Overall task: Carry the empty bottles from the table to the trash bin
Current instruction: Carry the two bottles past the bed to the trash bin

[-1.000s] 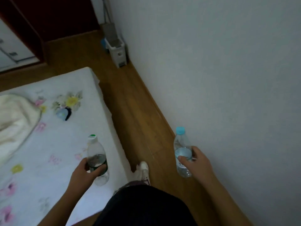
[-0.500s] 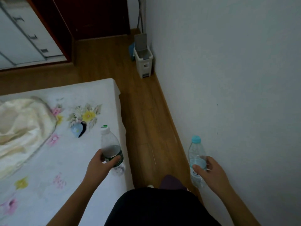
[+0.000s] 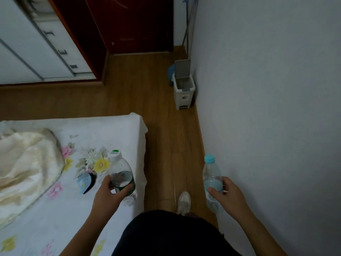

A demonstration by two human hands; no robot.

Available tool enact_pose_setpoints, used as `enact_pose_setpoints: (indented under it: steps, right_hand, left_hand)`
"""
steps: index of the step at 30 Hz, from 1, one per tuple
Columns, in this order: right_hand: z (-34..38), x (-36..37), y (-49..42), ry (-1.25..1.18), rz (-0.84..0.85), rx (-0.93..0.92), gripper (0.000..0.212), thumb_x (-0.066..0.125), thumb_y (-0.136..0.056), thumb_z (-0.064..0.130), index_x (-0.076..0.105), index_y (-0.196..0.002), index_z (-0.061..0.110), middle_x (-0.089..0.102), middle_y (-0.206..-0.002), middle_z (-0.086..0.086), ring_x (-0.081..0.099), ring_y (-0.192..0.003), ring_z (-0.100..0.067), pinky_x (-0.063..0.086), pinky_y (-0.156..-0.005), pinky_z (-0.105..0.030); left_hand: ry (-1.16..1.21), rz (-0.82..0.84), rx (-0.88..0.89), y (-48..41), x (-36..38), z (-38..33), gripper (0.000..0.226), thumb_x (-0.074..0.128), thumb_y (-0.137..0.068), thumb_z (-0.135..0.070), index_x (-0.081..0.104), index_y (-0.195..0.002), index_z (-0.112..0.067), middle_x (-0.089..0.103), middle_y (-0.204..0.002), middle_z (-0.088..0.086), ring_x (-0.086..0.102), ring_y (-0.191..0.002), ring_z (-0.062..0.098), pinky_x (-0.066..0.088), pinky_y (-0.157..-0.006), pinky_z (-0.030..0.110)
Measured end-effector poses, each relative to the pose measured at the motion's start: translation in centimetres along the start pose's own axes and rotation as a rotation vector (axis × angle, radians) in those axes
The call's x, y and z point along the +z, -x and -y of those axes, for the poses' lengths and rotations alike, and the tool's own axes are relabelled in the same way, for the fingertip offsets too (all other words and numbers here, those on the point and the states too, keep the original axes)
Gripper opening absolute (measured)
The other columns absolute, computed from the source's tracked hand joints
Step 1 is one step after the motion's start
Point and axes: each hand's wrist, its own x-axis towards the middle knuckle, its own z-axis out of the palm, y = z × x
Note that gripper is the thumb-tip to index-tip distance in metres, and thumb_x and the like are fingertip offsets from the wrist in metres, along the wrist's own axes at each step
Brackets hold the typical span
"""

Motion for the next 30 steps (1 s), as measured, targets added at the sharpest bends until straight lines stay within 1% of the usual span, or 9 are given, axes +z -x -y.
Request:
enact_pose_setpoints:
  steps: [3,6,8,12,15,19,24,28,30]
  right_hand:
    - [5.7,-0.9,-6.5,0.072,0.076,-0.098,0.058,0.078,-0.066,0.06,0.061,-0.112,0.027,0.071,-0.106,0.009,0.068,-0.092,-0.006,0.06,-0.078,-0.028]
    - [11.6,-1.4,-12.0,0.084,0.108,-0.187,0.086,0.065,-0.047,0.087,0.062,-0.111,0.029,0.071,-0.103,0.013,0.069,-0.092,-0.005,0.061,-0.079,-0.031]
    - [14.9,-1.3,-15.7,0.076,0.134,-0.216,0.091,0.062,-0.044,0.09,0.061,-0.114,0.031,0.071,-0.105,0.013,0.069,-0.095,-0.006,0.061,-0.082,-0.034]
    - [20.2,-0.8,-22.6,0.062,0.172,-0.241,0.087,0.067,-0.046,0.086,0.061,-0.115,0.033,0.071,-0.109,0.012,0.07,-0.098,-0.008,0.061,-0.085,-0.037]
    - [23.3,-1.1,-26.9,0.064,0.163,-0.216,0.069,0.074,-0.058,0.073,0.061,-0.113,0.033,0.072,-0.106,0.013,0.07,-0.095,-0.006,0.061,-0.084,-0.036]
    - [26.5,-2.1,-31.7,0.043,0.075,-0.176,0.07,0.072,-0.054,0.076,0.062,-0.106,0.031,0.073,-0.101,0.012,0.071,-0.089,-0.005,0.062,-0.081,-0.033]
    - [29.8,-4.4,-37.3,0.024,-0.005,-0.126,0.034,0.081,-0.076,0.035,0.061,-0.103,0.034,0.072,-0.101,0.01,0.069,-0.09,-0.007,0.06,-0.084,-0.036]
    - [32.8,-5.8,-42.7,0.019,-0.01,-0.088,0.041,0.08,-0.073,0.043,0.058,-0.107,0.033,0.069,-0.1,0.013,0.067,-0.091,-0.006,0.058,-0.082,-0.032]
    - [34.6,-6.0,-46.1,0.036,0.004,-0.091,0.037,0.079,-0.078,0.036,0.057,-0.108,0.031,0.067,-0.097,0.013,0.065,-0.089,-0.003,0.055,-0.076,-0.025]
  left_hand:
    - [0.082,-0.092,-0.05,-3.0,-0.3,-1.7,0.056,0.087,-0.075,-0.028,0.056,-0.121,-0.022,0.067,-0.114,-0.002,0.063,-0.105,0.018,0.047,-0.084,0.035]
    - [0.149,-0.169,-0.111,-6.1,-0.9,-3.0,0.058,0.087,-0.074,-0.026,0.056,-0.123,-0.02,0.068,-0.117,0.0,0.064,-0.109,0.022,0.049,-0.089,0.039]
    - [0.185,-0.193,-0.155,-8.7,-1.1,-3.7,0.059,0.087,-0.075,-0.025,0.056,-0.124,-0.018,0.068,-0.119,0.004,0.064,-0.111,0.025,0.049,-0.092,0.042]
    - [0.248,-0.207,-0.202,-15.5,-1.4,-5.4,0.053,0.086,-0.076,-0.022,0.057,-0.119,-0.018,0.07,-0.116,0.007,0.066,-0.11,0.027,0.05,-0.09,0.043]
    - [0.249,-0.203,-0.203,-21.6,-1.5,-7.7,0.05,0.084,-0.078,-0.017,0.057,-0.12,-0.015,0.07,-0.114,0.01,0.067,-0.106,0.029,0.05,-0.086,0.04]
    - [0.205,-0.14,-0.14,-29.7,-1.6,-12.7,0.052,0.084,-0.078,-0.023,0.057,-0.122,-0.016,0.07,-0.116,0.009,0.066,-0.107,0.028,0.05,-0.085,0.042]
    - [0.145,-0.038,-0.049,-38.9,-2.1,-19.6,0.065,0.085,-0.075,-0.034,0.055,-0.131,-0.018,0.069,-0.123,0.004,0.066,-0.11,0.023,0.053,-0.093,0.043]
    - [0.161,-0.002,-0.014,-45.1,-2.4,-24.4,0.062,0.085,-0.075,-0.033,0.056,-0.128,-0.018,0.069,-0.118,0.0,0.066,-0.108,0.019,0.053,-0.089,0.037]
    - [0.176,-0.008,-0.014,-48.3,-2.5,-26.0,0.059,0.085,-0.075,-0.03,0.056,-0.125,-0.018,0.07,-0.116,0.0,0.067,-0.105,0.016,0.054,-0.086,0.034]
